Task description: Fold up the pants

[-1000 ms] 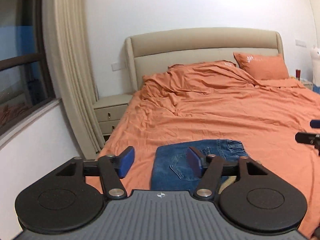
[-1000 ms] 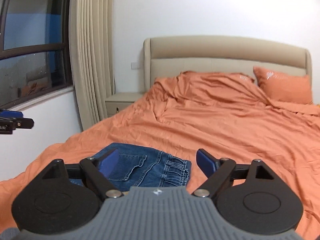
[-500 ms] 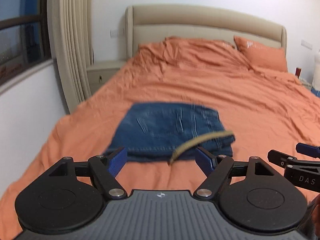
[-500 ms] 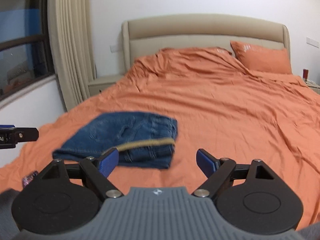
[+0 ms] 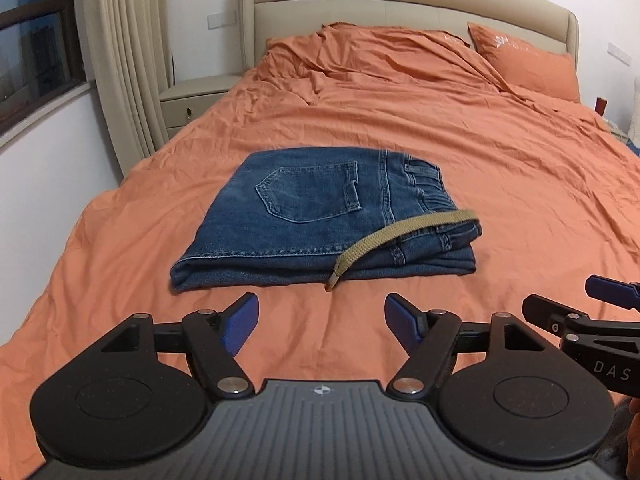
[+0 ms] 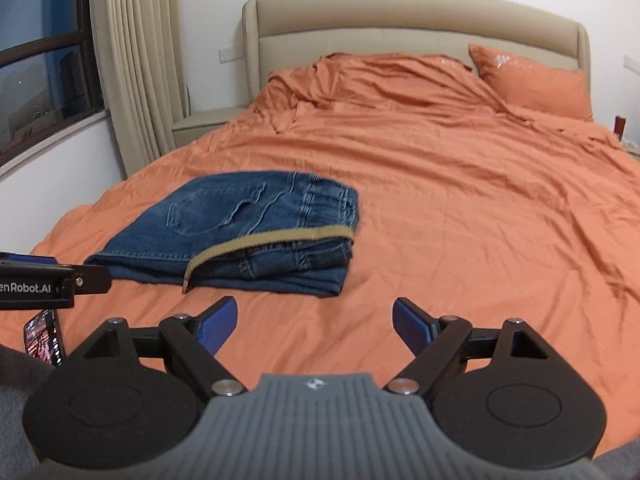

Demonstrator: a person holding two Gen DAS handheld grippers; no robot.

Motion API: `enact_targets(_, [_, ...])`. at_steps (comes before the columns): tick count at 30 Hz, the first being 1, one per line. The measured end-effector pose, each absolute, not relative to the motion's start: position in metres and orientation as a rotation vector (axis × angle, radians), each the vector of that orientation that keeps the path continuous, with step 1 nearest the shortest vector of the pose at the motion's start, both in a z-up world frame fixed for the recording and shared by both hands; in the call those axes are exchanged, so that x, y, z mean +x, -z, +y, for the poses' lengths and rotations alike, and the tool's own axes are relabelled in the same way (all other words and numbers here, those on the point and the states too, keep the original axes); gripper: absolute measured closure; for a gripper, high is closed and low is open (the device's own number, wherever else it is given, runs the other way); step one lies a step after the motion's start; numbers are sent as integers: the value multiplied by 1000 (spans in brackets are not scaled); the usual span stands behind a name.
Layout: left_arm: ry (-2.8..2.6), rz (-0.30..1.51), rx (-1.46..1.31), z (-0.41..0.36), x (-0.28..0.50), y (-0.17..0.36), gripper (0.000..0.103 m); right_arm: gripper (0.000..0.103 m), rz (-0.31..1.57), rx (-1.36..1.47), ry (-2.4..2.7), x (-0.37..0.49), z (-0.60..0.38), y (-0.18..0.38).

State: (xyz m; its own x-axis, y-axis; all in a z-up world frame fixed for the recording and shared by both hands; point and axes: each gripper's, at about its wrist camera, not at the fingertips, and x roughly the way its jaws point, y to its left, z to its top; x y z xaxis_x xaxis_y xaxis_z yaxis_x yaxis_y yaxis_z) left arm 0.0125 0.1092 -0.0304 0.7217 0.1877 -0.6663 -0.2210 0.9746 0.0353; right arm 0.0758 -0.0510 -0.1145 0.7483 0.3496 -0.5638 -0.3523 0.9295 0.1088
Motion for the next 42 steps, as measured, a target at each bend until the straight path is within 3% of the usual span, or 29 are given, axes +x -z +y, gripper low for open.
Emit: enact_targets(42, [-220,725,-22,103,9,27,20,22,581,-50,-396,62,-43,108])
